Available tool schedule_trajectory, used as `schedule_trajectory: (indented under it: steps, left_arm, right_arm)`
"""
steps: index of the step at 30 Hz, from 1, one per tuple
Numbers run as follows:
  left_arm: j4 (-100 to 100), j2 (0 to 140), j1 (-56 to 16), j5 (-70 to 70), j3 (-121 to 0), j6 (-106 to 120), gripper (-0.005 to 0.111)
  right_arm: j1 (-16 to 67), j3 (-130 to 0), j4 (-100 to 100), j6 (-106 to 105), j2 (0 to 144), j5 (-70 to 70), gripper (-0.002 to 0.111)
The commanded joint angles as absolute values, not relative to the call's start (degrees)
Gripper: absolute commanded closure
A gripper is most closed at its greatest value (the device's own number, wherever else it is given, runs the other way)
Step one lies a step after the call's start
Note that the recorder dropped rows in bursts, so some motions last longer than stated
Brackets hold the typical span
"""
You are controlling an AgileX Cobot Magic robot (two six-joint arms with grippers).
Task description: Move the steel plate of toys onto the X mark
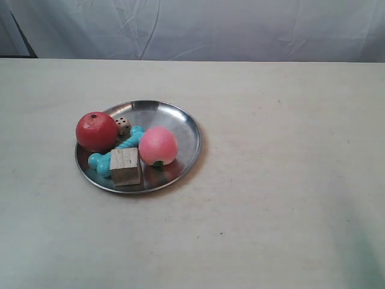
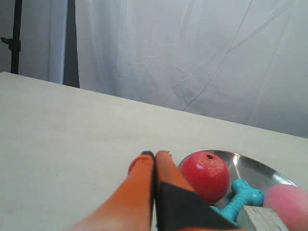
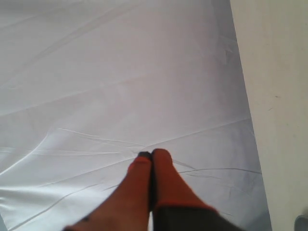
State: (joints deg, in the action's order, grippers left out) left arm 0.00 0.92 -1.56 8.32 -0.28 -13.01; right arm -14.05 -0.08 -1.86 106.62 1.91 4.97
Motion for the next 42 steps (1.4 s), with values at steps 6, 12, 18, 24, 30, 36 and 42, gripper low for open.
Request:
schedule_trajectory:
  steps: [6, 12, 18, 24, 30, 36, 42]
  left_arm:
    - [0.0, 0.7, -1.9, 7.9, 0.0, -13.1, 0.107]
    - [0.0, 0.7, -1.9, 7.9, 0.0, -13.1, 0.107]
    - [0.0, 0.7, -1.9, 7.9, 0.0, -13.1, 0.107]
    - [0.0, 0.7, -1.9, 7.9, 0.0, -13.1, 0.107]
    - [0.0, 0.7, -1.9, 7.9, 0.0, -13.1, 0.107]
    - [0.0, 0.7, -1.9, 7.9, 0.0, -13.1, 0.107]
    - [0.0, 0.7, -1.9, 7.9, 0.0, -13.1, 0.107]
  right_arm:
    - [-14.2, 0.0, -2.7, 106.4, 1.5, 4.5, 0.109]
    - [-14.2, 0.0, -2.7, 106.4, 1.5, 4.5, 0.109]
    - [-14.2, 0.0, -2.7, 106.4, 1.5, 4.5, 0.109]
    - [-10.4, 0.0, -2.7, 106.4, 0.0, 4.5, 0.109]
    - [-9.9, 0.0, -2.7, 106.4, 0.0, 4.5, 0.109]
    - [-9.9, 0.0, -2.7, 106.3, 0.0, 4.6, 0.109]
    - [-9.9, 0.0, -2.7, 106.3, 0.0, 4.6, 0.109]
